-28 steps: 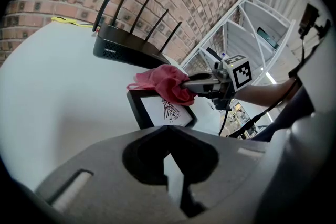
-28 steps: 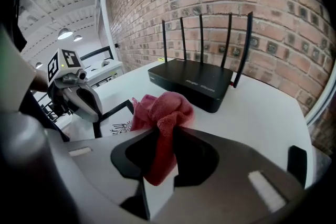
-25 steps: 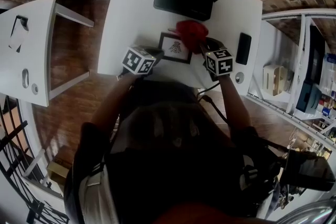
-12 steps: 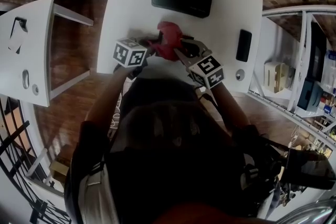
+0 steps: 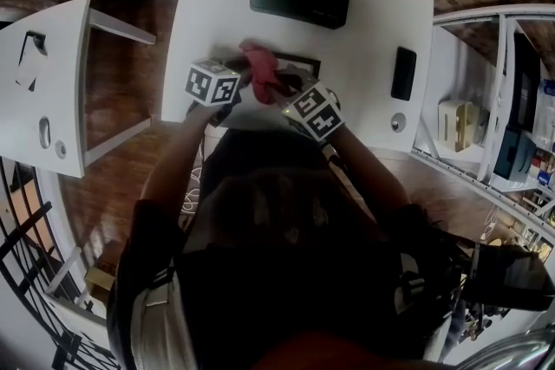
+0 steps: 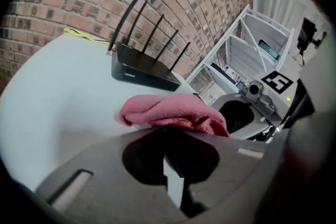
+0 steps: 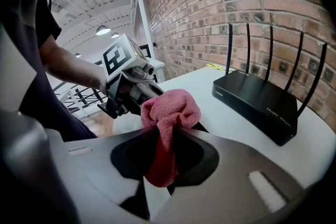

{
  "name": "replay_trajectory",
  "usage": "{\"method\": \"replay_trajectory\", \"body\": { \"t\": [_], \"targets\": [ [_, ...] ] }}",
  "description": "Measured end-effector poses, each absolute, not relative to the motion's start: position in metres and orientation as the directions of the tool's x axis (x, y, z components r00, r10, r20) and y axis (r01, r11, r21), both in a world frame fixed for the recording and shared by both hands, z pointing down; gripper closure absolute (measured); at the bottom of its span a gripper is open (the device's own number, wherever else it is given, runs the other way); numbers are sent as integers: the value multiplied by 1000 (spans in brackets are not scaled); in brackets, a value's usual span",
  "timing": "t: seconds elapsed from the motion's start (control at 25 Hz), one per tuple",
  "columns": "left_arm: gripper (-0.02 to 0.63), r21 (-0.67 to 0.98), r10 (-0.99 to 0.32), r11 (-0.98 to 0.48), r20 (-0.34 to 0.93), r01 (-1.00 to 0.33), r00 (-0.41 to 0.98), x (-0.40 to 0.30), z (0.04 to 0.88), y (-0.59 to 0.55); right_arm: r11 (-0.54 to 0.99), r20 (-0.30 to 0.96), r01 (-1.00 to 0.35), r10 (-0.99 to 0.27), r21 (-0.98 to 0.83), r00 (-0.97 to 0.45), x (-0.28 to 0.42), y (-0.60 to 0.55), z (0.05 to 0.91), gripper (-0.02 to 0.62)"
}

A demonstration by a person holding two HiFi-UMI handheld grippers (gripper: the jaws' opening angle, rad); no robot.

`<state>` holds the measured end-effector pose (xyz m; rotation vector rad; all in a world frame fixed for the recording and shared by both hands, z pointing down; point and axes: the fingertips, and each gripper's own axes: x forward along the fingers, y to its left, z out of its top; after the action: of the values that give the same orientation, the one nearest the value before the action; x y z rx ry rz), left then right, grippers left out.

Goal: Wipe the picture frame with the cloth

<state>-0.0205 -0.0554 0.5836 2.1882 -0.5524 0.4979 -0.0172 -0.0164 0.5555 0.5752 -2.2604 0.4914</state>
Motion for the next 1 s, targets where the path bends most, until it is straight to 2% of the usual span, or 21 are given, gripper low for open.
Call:
{"method": "replay_trajectory", "body": {
  "t": [0.16, 0.48, 0.84, 1.0],
  "targets": [
    [604, 637, -198, -603, 464, -480, 863, -11, 573, -61, 836, 752, -524, -238, -163, -615, -19, -8, 561, 517],
    [604, 621, -109, -663, 474, -419, 874, 10, 578, -68, 850, 812, -508, -198, -137, -549, -22, -1, 582, 517],
    [604, 501, -64, -740, 611, -449, 789, 12, 596, -67, 853, 834, -508, -192, -118, -517, -27, -5, 589, 517],
    [604, 475, -70, -756, 626, -451, 777, 14, 598, -67, 845, 832, -517, -182, -140, -524, -25, -5, 591, 517]
  ]
}}
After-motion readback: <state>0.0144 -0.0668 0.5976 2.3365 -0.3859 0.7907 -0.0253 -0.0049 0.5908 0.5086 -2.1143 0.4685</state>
